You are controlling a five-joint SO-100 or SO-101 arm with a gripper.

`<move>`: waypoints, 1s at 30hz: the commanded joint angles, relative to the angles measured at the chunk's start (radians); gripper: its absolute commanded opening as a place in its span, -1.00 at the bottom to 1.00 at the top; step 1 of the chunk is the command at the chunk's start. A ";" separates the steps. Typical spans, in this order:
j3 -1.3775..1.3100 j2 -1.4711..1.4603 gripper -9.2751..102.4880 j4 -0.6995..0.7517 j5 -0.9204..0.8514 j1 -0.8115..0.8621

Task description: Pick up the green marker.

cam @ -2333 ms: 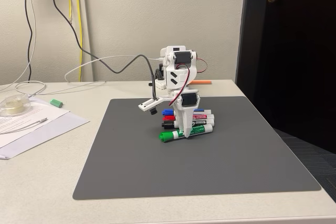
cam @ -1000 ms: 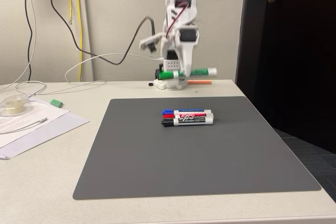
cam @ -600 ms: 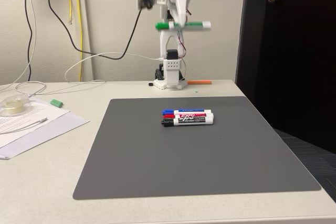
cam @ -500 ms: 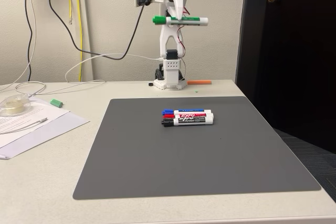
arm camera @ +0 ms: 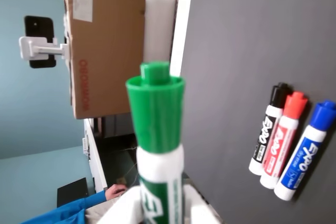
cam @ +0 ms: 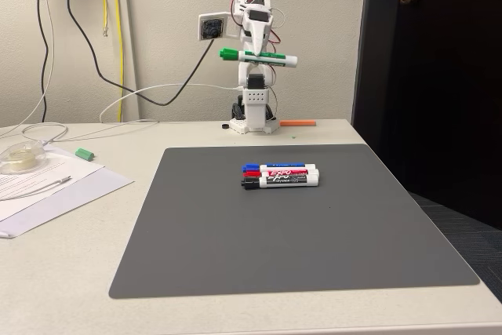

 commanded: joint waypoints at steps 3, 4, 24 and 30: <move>-0.003 0.012 -0.81 -0.026 -0.005 0.009; -0.003 0.009 -0.81 -0.029 -0.005 0.009; -0.003 -0.005 -0.81 -0.038 0.000 0.017; -0.003 -0.009 -0.81 -0.040 0.002 0.017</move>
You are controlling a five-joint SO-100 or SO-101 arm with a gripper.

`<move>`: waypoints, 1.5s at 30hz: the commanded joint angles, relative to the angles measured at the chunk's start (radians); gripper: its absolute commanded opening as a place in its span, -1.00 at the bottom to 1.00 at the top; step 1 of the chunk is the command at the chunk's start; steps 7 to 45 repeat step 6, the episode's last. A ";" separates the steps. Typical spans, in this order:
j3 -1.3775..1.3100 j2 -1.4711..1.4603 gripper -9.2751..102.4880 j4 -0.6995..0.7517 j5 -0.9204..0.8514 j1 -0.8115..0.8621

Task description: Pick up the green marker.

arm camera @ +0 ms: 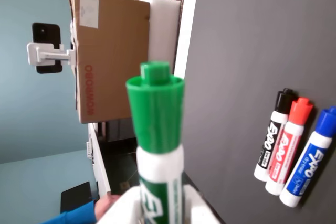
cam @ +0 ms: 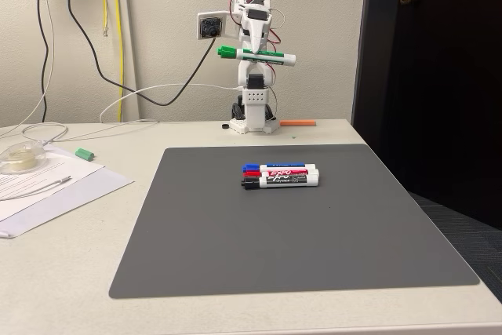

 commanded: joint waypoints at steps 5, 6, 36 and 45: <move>-0.006 -0.008 -0.81 -0.017 0.002 0.005; -0.006 -0.008 -0.81 -0.015 0.002 0.005; -0.006 -0.008 -0.81 -0.015 0.002 0.005; -0.006 -0.008 -0.81 -0.015 0.002 0.005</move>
